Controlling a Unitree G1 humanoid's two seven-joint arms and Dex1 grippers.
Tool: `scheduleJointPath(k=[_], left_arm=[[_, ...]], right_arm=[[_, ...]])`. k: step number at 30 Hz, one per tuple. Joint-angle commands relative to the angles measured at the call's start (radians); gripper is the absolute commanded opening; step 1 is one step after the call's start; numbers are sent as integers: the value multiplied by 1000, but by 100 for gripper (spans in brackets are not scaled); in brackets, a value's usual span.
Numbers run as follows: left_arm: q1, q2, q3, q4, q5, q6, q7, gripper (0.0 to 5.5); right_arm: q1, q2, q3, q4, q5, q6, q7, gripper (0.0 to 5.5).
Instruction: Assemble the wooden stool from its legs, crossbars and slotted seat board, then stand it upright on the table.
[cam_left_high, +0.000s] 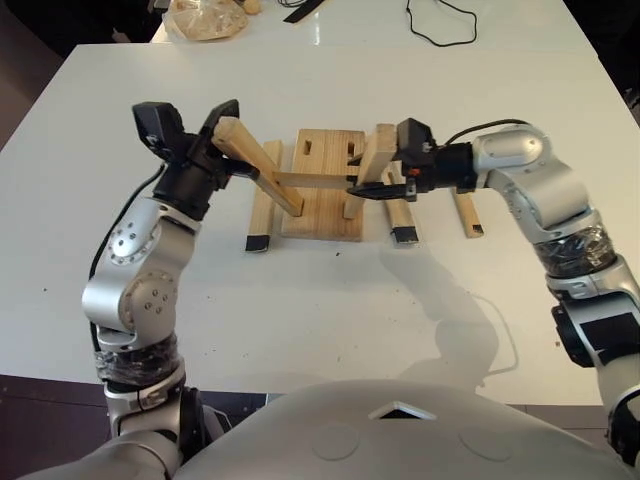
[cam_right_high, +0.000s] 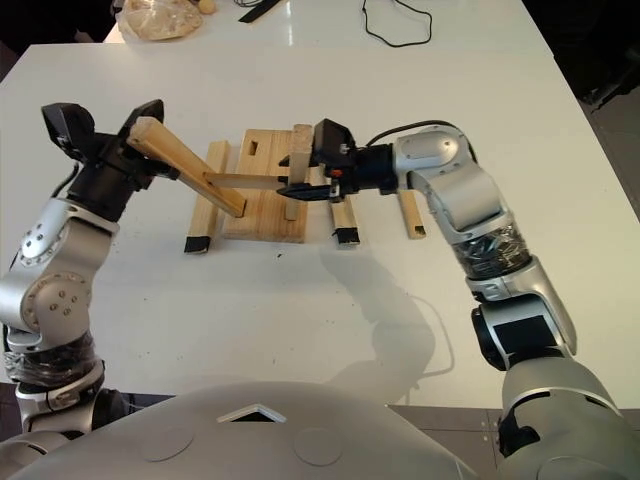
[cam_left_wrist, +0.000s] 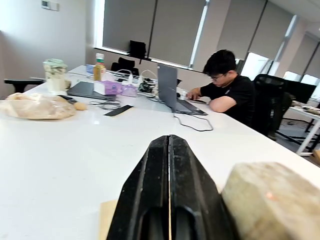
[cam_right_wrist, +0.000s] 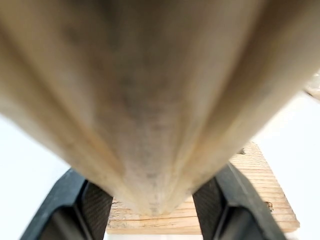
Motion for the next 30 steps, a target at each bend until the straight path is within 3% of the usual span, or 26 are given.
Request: scheduleJointPath(k=[1,7,10,16,19,21,23,25,28,30], left_arm=[[34,1,-143,-135,-82,-26,-173,0],[50,13,-23,42,24,-84,-82,0],[77,-8,-21,110,87,-121,-44,0],[108,-92,-16,122,177,-130,88,0],[131,-100,29,101,228,-80,188,0],[177,-115,60,50,250,-54,246,0],[242,-110,20,-30,309,-49,263,0],[264,-104,-75,-119,346,-41,253,0],[239,-103,-219,-189,400,-37,239,0],[236,-93,-281,-206,446,-45,234,0]], right_arm=[[-17,8,151,80,-126,21,97,200],[-20,41,101,160,-141,-27,33,200],[3,4,20,146,-109,-115,51,254],[149,-98,-193,-77,-32,-83,11,335],[275,-170,-314,-224,36,-2,-16,340],[359,-170,-377,-293,-1,53,-141,340],[411,-83,-373,-313,-161,92,-407,340],[492,77,-355,-350,-291,179,-708,311],[576,328,-291,-491,-365,241,-984,266],[560,413,-253,-521,-409,243,-1074,233]])
